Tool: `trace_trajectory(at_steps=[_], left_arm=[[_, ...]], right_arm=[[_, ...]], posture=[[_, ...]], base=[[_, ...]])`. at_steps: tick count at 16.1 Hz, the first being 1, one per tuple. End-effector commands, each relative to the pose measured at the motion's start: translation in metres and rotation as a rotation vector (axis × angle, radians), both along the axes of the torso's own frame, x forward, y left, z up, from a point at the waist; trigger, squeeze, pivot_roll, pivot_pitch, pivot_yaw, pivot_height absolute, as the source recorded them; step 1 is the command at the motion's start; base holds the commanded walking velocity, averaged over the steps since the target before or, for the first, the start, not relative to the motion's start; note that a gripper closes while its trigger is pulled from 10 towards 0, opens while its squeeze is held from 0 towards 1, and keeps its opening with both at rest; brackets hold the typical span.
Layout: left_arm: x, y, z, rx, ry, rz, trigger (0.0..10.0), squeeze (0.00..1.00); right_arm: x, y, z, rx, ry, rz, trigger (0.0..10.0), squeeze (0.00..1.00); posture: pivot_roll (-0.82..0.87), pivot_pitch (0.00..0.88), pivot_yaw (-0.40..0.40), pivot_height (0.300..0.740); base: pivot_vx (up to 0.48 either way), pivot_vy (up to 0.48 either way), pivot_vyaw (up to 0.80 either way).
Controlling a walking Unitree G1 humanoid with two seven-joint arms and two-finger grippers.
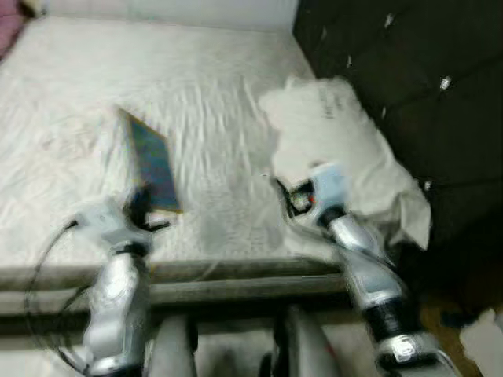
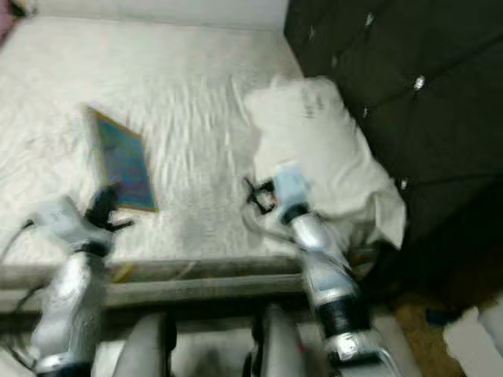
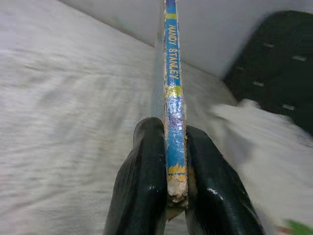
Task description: Clean up the room
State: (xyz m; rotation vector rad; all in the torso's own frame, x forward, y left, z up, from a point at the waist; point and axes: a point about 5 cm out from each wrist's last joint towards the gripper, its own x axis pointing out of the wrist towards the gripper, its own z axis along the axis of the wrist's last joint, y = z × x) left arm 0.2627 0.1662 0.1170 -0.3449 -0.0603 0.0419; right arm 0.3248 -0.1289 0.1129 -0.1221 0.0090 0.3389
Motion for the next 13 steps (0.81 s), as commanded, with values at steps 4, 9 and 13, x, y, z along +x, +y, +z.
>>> trace_trajectory(at_steps=[4, 9, 13], left_arm=[[0.003, 0.008, 0.006, 0.003, -0.018, 0.033, 10.0, 0.0], [0.008, 0.007, 0.002, -0.032, 0.033, 0.039, 10.0, 0.0], [0.027, -0.007, -0.002, -0.236, 0.098, 0.021, 10.0, 0.0]], right_arm=[[0.002, 0.011, 0.003, 0.009, -0.018, 0.023, 10.0, 0.0], [0.004, 0.015, 0.004, 0.016, -0.022, 0.037, 10.0, 0.0], [0.006, 0.016, 0.005, 0.008, -0.03, 0.041, 10.0, 0.0]], posture=[[0.06, 0.073, -0.069, 0.629], [0.06, 0.074, -0.068, 0.599], [0.06, 0.075, -0.074, 0.57]], base=[[0.183, 0.0, 0.0], [0.0, 0.0, 0.0], [0.0, 0.0, 0.0]])
